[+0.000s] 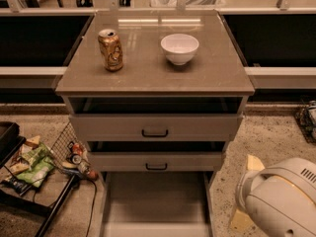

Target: Close bottom drawer

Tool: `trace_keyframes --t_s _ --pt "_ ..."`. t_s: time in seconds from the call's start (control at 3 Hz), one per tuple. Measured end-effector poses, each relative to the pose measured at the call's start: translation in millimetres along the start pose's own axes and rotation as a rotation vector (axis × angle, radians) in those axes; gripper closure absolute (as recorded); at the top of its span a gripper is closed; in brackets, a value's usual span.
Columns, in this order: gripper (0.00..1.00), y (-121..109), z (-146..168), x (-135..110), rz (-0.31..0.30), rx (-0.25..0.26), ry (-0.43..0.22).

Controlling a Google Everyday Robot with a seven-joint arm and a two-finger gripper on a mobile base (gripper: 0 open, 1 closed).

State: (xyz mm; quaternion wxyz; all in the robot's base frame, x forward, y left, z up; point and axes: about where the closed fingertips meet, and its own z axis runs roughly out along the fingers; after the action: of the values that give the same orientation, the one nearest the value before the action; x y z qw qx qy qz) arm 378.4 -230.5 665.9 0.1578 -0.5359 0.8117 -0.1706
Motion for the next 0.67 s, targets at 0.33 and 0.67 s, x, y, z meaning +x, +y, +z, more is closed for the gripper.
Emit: trace_keyframes --t_s 0.33,0.67 --pt "0.0 -0.3 -0.4 -0.2 0.002 -0.001 0.001" --pt "0.0 18.3 21.6 -8.9 -0.039 -0.015 0.012"
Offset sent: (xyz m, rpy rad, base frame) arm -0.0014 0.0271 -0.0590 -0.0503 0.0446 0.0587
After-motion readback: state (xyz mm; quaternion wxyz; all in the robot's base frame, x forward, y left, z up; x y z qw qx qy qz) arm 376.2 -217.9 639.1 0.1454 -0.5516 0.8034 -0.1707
